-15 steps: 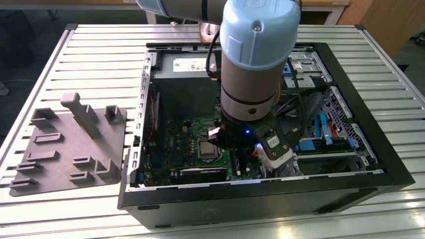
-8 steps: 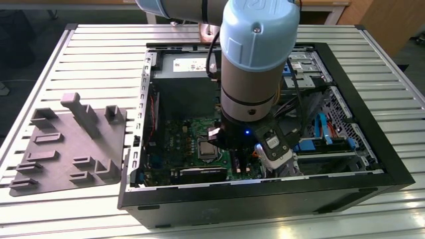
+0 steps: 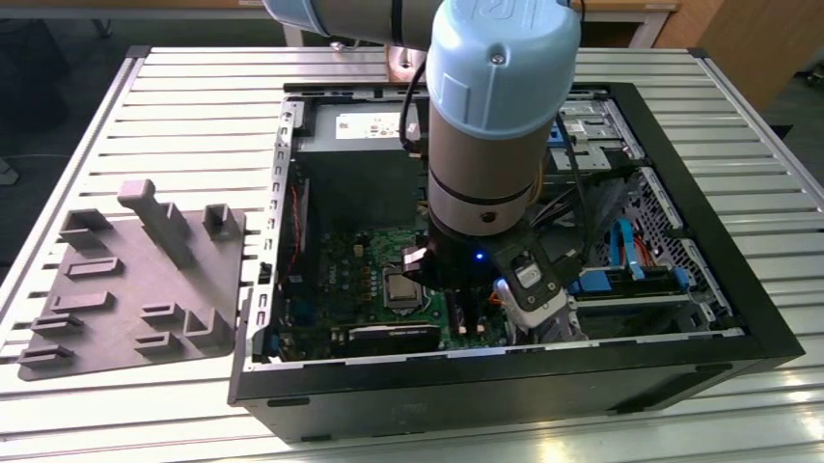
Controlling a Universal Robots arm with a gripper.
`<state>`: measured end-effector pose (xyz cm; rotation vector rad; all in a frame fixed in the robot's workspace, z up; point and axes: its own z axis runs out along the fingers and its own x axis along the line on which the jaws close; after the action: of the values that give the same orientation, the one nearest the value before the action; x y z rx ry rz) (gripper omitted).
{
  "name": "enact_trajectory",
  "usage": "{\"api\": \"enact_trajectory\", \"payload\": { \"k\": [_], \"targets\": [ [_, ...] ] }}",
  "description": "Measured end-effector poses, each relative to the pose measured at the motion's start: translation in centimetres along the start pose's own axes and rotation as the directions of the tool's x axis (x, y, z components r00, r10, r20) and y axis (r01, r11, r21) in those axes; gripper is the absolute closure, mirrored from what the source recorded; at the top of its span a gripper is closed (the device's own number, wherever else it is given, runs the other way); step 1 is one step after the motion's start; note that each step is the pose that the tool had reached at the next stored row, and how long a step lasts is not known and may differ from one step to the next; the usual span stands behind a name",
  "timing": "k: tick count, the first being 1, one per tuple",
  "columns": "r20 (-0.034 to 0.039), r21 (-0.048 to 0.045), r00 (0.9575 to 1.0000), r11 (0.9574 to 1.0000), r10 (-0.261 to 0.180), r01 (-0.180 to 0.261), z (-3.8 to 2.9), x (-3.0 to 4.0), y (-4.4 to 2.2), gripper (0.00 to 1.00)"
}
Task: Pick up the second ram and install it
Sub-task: 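Press down the second ram until it locks into place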
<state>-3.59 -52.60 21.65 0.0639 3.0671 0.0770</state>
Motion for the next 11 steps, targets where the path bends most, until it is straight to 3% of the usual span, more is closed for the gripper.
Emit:
{"api": "enact_trajectory", "payload": {
  "k": [4,11],
  "targets": [
    [0.0006,-0.0021,1.0,1.0,0.0,0.0,-0.19,-0.02,0.04,0.89],
    [0.0,0.0,1.0,1.0,0.0,0.0,-1.44,-0.11,0.08,0.89]
  ]
}}
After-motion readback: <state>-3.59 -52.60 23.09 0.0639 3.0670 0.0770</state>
